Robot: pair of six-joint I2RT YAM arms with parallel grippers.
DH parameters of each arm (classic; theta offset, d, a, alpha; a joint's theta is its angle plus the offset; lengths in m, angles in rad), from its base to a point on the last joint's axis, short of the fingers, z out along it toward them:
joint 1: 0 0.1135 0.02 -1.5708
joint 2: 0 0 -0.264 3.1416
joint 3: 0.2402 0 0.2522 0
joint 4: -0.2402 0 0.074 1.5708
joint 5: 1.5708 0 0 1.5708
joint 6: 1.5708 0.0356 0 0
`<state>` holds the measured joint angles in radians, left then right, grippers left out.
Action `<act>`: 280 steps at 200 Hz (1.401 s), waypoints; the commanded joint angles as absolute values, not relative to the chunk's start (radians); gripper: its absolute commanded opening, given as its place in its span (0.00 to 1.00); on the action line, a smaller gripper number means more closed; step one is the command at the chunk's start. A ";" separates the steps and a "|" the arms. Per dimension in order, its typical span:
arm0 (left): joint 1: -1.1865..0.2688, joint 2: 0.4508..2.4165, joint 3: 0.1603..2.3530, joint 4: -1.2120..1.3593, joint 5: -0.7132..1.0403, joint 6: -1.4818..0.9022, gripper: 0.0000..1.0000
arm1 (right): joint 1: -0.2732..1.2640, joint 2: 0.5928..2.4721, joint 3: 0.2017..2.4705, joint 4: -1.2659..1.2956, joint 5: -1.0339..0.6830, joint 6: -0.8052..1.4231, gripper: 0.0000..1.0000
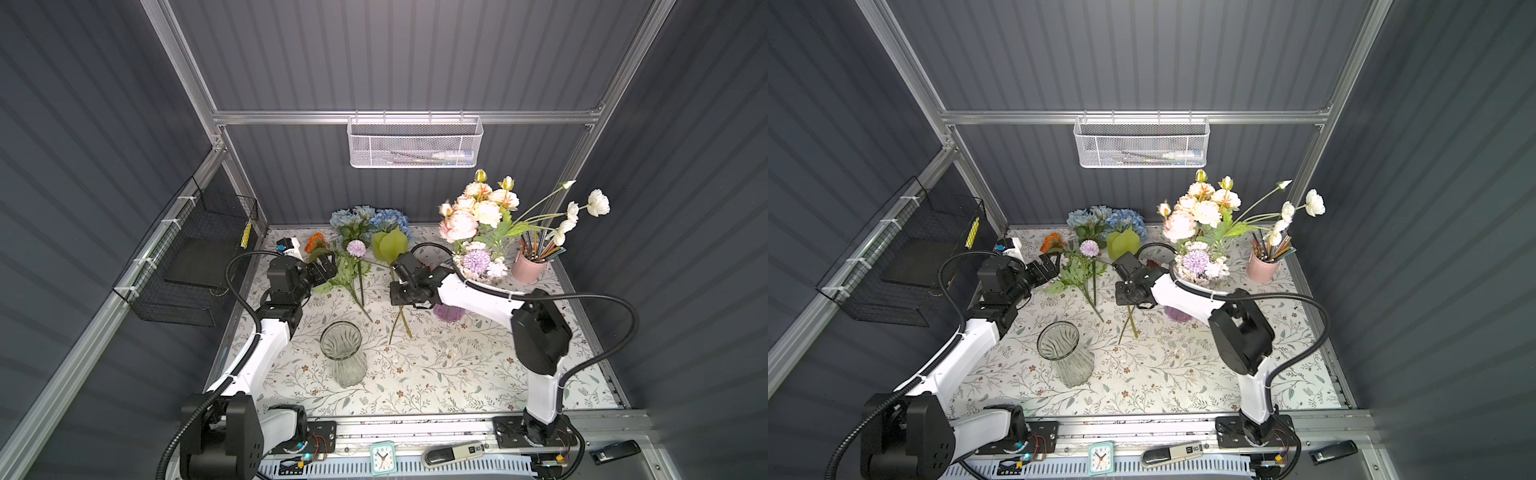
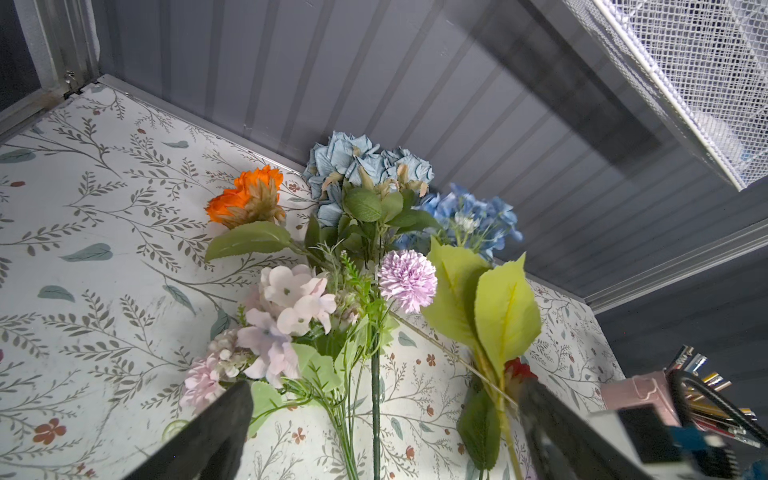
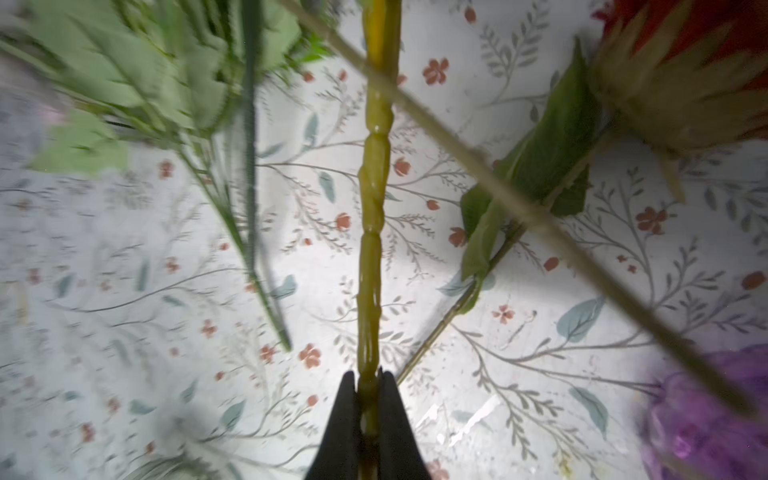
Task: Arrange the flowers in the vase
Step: 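Lift the blue hydrangea out of the pile with the right gripper, then grasp the hydrangea stem with the left gripper while the right gripper holds it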
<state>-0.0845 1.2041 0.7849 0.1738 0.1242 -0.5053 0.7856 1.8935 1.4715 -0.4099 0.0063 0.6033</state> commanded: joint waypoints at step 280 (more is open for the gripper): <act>-0.240 1.433 0.934 0.517 0.603 -0.644 0.35 | 0.848 1.758 1.303 0.199 -0.196 0.398 0.00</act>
